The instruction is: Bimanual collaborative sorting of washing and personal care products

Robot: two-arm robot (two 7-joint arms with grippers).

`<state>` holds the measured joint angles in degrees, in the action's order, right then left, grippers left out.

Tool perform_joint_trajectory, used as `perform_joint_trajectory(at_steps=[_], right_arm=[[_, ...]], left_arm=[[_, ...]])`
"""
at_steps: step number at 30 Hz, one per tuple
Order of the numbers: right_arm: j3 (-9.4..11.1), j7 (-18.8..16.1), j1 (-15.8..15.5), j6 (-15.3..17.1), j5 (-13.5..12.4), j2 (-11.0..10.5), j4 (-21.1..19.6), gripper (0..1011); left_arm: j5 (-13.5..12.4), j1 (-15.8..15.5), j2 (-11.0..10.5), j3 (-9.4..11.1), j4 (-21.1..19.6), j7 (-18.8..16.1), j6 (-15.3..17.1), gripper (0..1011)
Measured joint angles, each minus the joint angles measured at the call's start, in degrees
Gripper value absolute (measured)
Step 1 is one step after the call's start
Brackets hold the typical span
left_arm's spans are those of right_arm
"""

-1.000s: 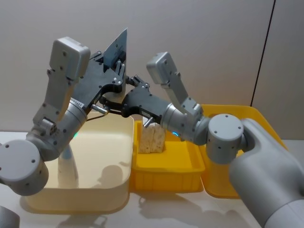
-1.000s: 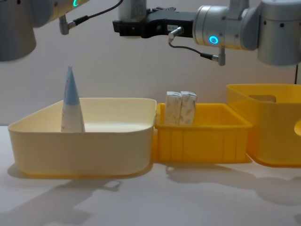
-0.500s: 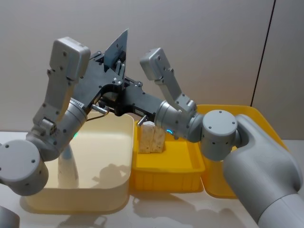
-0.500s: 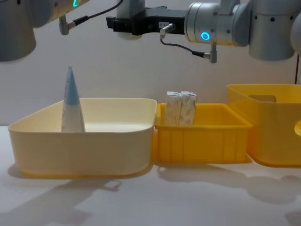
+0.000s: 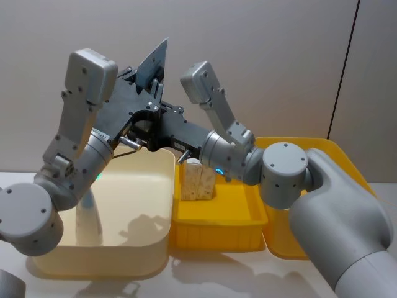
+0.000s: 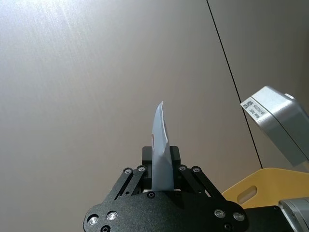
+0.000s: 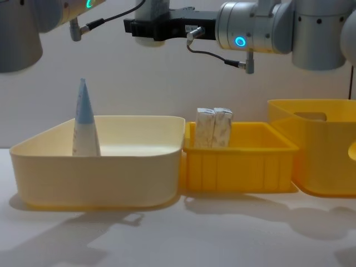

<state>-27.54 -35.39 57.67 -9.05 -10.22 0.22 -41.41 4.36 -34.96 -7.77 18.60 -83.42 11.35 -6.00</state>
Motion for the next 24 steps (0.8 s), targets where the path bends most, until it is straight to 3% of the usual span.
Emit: perform_joint_trajectory(at_steps=[15,24], right_arm=[[-0.1,-0.2,0.1,0.1,-0.1,0.1,0.2,665],[-0.1,-0.2,0.2,0.1,-0.1,0.2,0.2,665]], left_arm=[[0.0,0.0,0.0,0.0,0.0,0.0,0.0,218],[0.0,0.0,0.0,0.0,0.0,0.0,0.0,492]])
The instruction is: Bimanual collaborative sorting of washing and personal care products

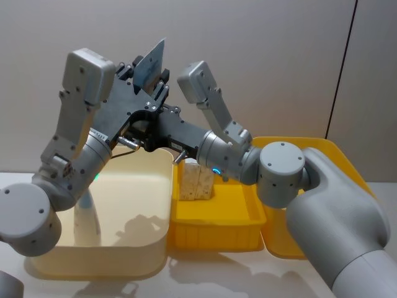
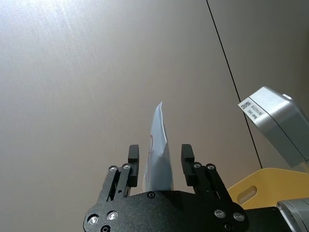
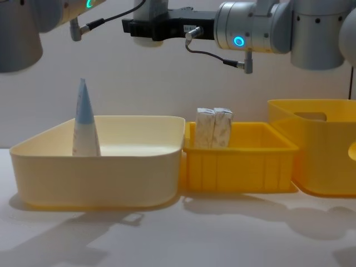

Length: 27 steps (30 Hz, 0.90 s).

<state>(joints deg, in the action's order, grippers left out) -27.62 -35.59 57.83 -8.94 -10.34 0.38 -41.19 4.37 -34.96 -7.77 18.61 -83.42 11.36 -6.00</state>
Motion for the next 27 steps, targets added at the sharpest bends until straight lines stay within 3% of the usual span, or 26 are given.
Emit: perform_joint_trajectory(at_steps=[7,15,18,27], right_arm=[[0.1,0.4,0.0,0.0,0.0,-0.2,-0.1,665],[0.9,3.5,-0.5,1.1,0.0,-1.3,-1.7,665],[1.4,5.0,-0.9,1.9,0.1,-1.8,-2.6,665],[3.3,10.4,-2.1,4.7,0.9,-3.3,-5.5,665]], left_arm=[[0.0,0.0,0.0,0.0,0.0,0.0,0.0,713],[0.0,0.0,0.0,0.0,0.0,0.0,0.0,960],[0.0,0.0,0.0,0.0,0.0,0.0,0.0,1003],[0.0,0.0,0.0,0.0,0.0,0.0,0.0,1003]])
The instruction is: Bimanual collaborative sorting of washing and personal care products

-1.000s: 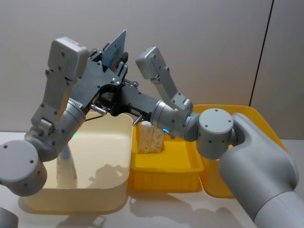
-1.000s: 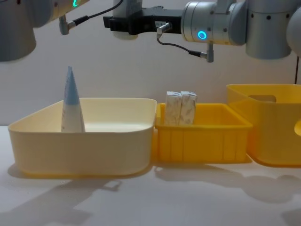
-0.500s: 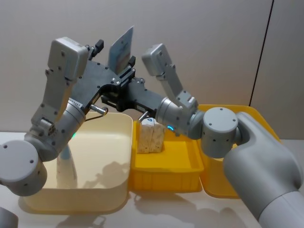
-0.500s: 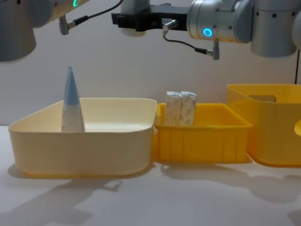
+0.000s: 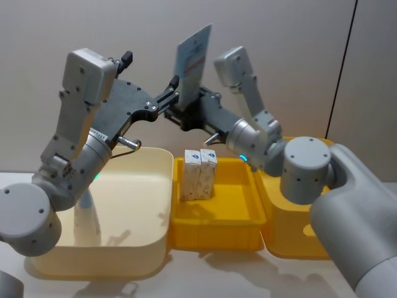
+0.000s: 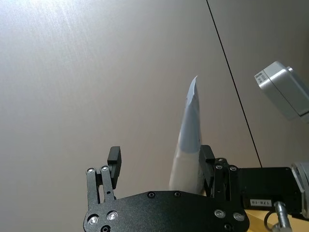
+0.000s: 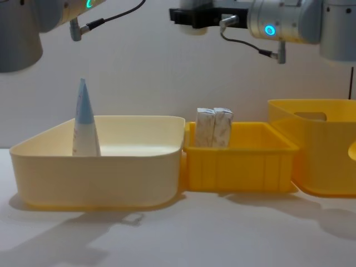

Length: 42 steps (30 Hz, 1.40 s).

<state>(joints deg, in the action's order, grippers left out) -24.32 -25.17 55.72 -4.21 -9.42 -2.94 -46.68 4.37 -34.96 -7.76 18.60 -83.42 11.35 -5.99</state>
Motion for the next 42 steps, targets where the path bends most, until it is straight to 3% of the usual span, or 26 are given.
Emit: perform_joint_trajectory(at_steps=[23,33,42], right_arm=[[5.6,13.0,-1.3,8.3,3.0,-4.3,-4.4,665],[8.6,17.5,-0.8,16.0,3.8,-6.6,-4.6,665],[10.4,18.5,0.3,22.7,3.8,-8.0,-3.1,665]], left_arm=[[0.0,0.0,0.0,0.0,0.0,0.0,0.0,1003],[0.0,0.0,0.0,0.0,0.0,0.0,0.0,1003],[0.0,0.0,0.0,0.0,0.0,0.0,0.0,1003]])
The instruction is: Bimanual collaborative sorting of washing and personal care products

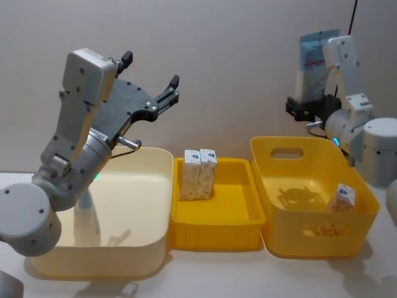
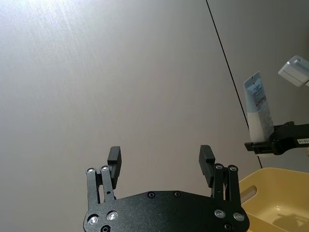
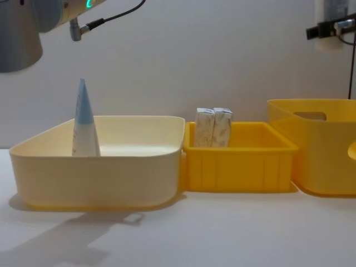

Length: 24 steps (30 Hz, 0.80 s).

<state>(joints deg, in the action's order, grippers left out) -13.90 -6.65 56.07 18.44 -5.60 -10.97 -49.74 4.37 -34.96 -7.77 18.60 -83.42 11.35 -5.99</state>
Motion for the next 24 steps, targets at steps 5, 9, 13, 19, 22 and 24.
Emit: perform_joint_trajectory(at_steps=[5,9,13,19,22,24], right_arm=[[0.2,-1.7,1.2,3.8,-0.2,-0.7,1.7,665],[-0.1,-3.9,2.4,6.0,-0.3,-0.9,3.3,665],[-0.7,-6.4,3.7,7.9,-0.3,-1.0,5.3,665],[-1.6,-9.5,5.6,9.6,-0.2,-1.2,8.4,665],[-1.9,-10.7,6.2,10.0,0.0,-1.2,9.6,665],[-2.0,-11.3,6.6,10.2,0.1,-1.3,10.3,665]], left_arm=[[0.0,0.0,0.0,0.0,0.0,0.0,0.0,1003],[0.0,0.0,0.0,0.0,0.0,0.0,0.0,1003],[0.0,0.0,0.0,0.0,0.0,0.0,0.0,1004],[0.0,0.0,0.0,0.0,0.0,0.0,0.0,1003],[0.0,0.0,0.0,0.0,0.0,0.0,0.0,1003],[0.0,0.0,0.0,0.0,0.0,0.0,0.0,1003]])
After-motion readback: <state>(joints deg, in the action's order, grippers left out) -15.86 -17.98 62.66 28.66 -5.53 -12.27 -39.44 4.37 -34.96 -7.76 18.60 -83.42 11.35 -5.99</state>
